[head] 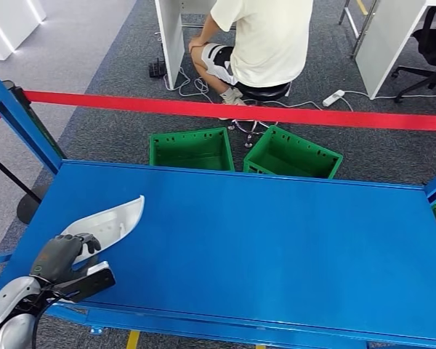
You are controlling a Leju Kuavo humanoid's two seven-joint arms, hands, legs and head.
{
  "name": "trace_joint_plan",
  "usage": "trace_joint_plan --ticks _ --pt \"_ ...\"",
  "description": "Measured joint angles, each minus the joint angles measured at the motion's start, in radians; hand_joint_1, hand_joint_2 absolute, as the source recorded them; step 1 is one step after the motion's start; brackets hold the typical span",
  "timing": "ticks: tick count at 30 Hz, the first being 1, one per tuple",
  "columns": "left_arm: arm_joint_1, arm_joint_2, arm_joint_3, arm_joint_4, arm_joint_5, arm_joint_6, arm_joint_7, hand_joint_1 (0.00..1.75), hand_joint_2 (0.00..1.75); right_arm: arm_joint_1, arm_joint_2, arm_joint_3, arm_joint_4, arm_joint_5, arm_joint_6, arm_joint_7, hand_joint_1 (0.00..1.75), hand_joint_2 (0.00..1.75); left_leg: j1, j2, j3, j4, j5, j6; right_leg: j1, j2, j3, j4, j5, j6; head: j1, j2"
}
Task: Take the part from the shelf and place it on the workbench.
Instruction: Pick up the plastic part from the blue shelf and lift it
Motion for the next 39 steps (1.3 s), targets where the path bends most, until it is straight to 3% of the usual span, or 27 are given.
trace_joint_plan --ticks 18,24,27,29,32,33,34,35,37,39 --pt "0.060 -0.076 0.018 -0.133 0.001 0.112 -0.098 1.75 1.75 0.006 0.000 -0.005 -0.005 -0.019 0.014 -0.022 0.00 1.75 -0.002 0.000 -0.001 0.001 -0.001 0.001 -0.002 0.001 0.001 -0.001 0.000 0.001 0.000 0.000" --pt "0.087 -0.105 0.018 -0.201 0.001 0.149 -0.119 1.75 1.75 0.006 0.000 -0.006 -0.012 -0.026 0.024 -0.034 0.00 1.75 -0.008 0.000 -0.001 0.003 -0.005 0.009 -0.009 0.001 0.007 -0.001 0.000 0.010 0.000 0.000" --pt "0.105 -0.112 0.015 -0.238 -0.011 0.195 -0.138 1.75 1.75 0.007 0.001 -0.008 -0.017 -0.029 0.028 -0.038 0.00 1.75 -0.008 0.002 0.001 -0.004 0.001 0.020 -0.011 0.002 0.009 -0.001 -0.001 0.020 -0.001 0.000" --pt "0.115 -0.117 0.013 -0.267 -0.018 0.228 -0.145 1.75 1.75 0.007 0.001 -0.012 -0.021 -0.031 0.029 -0.040 0.00 1.75 -0.001 0.005 0.005 -0.015 0.010 0.027 -0.010 0.002 -0.006 0.036 -0.033 0.029 0.003 0.000" --pt "0.132 -0.122 0.005 -0.300 -0.031 0.270 -0.146 1.75 1.75 0.007 0.001 -0.019 -0.022 -0.033 0.030 -0.040 0.00 1.75 0.004 0.008 0.004 -0.019 0.013 0.029 -0.019 0.001 -0.080 0.216 -0.131 0.042 0.009 0.000" --pt "0.138 -0.122 0.000 -0.308 -0.036 0.284 -0.143 1.75 1.75 0.009 0.001 -0.021 -0.022 -0.032 0.030 -0.041 0.00 1.75 0.005 0.008 0.003 -0.019 0.013 0.028 -0.022 0.001 -0.098 0.262 -0.144 0.046 0.009 0.000" --pt "0.144 -0.122 -0.006 -0.316 -0.041 0.297 -0.139 1.75 1.75 0.010 0.001 -0.022 -0.022 -0.032 0.030 -0.042 0.00 1.75 0.006 0.009 0.003 -0.019 0.014 0.026 -0.025 0.001 -0.100 0.273 -0.137 0.049 0.008 0.000" --pt "0.149 -0.122 -0.011 -0.322 -0.045 0.308 -0.134 1.75 1.75 0.011 0.001 -0.023 -0.022 -0.032 0.030 -0.044 0.00 1.75 0.008 0.008 0.002 -0.019 0.016 0.024 -0.028 0.000 -0.082 0.241 -0.111 0.052 0.008 0.000" --pt "0.158 -0.121 -0.019 -0.333 -0.049 0.324 -0.128 1.75 1.75 0.011 0.002 -0.024 -0.022 -0.031 0.030 -0.047 0.00 1.75 0.012 0.008 0.001 -0.016 0.019 0.014 -0.034 0.000 -0.007 0.100 -0.048 0.059 0.009 0.000" --pt "0.163 -0.120 -0.025 -0.343 -0.051 0.337 -0.123 1.75 1.75 0.008 0.004 -0.025 -0.023 -0.029 0.035 -0.053 0.00 1.75 0.012 0.006 -0.002 -0.013 0.025 0.000 -0.034 0.004 0.042 0.007 -0.018 0.053 0.010 0.000"
